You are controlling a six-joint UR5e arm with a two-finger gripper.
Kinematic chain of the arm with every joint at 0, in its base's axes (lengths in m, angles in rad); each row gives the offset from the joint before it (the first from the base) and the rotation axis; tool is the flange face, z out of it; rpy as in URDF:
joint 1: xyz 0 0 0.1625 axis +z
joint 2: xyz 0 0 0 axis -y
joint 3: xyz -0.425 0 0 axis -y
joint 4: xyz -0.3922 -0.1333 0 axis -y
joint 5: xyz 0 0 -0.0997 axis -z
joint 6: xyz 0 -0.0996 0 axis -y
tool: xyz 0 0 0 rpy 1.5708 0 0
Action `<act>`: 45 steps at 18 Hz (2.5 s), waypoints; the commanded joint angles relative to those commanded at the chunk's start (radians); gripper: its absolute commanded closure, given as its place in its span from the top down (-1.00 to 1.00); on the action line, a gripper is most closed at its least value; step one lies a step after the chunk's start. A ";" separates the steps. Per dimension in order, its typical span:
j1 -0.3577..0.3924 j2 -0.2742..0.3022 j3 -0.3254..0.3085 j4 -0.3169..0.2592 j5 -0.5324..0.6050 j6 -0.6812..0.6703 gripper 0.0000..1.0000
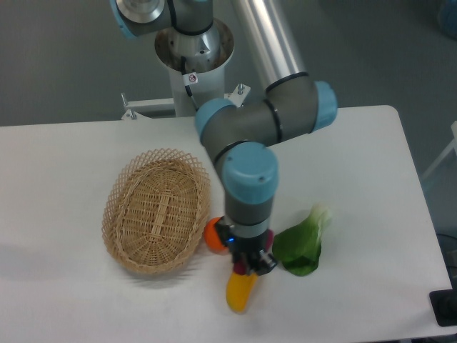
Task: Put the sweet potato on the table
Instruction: 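Carry the held sweet potato past the basket toward the open table, then lower the sweet potato onto the table and open the gripper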
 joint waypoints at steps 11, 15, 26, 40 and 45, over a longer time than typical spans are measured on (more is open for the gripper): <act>-0.215 -0.006 0.015 0.075 -0.008 -0.025 -0.82; -0.273 -0.023 0.014 0.112 -0.008 -0.031 -0.82; -0.393 -0.075 0.034 0.132 -0.022 -0.147 -0.83; -0.440 -0.143 -0.057 0.183 -0.015 -0.206 -0.28; -0.440 -0.138 -0.057 0.189 -0.015 -0.202 0.68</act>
